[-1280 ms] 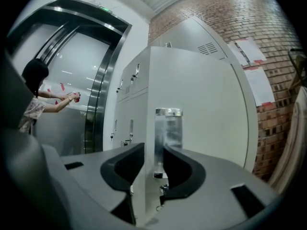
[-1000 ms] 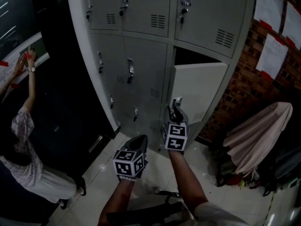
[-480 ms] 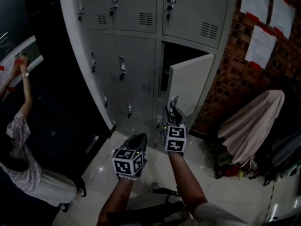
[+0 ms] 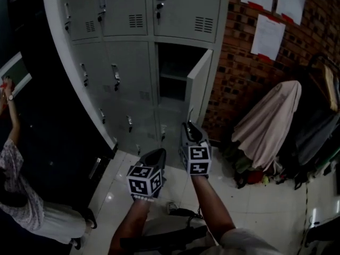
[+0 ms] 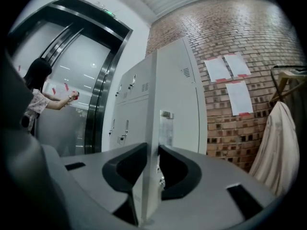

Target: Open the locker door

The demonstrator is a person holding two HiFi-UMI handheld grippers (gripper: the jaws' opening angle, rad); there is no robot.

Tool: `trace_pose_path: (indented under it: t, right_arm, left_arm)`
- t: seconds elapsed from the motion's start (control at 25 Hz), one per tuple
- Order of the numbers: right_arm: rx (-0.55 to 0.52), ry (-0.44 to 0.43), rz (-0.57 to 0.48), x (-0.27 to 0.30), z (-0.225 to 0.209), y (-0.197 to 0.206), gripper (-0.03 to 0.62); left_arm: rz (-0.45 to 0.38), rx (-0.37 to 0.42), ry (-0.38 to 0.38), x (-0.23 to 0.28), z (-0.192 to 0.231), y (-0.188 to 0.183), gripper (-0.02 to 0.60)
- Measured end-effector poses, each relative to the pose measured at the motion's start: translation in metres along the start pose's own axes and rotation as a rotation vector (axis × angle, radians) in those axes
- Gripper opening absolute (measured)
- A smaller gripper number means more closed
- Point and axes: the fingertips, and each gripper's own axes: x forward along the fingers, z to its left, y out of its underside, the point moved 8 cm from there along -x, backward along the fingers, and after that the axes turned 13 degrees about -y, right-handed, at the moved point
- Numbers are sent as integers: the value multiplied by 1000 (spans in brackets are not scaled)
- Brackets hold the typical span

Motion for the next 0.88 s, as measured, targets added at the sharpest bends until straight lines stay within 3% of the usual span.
trace_pose_path:
  t: [0.88]
  right_arm:
    - [45,268,2,-98,-86,12,64]
  left_arm:
    - [5,43,133,17,-43,-1,-2]
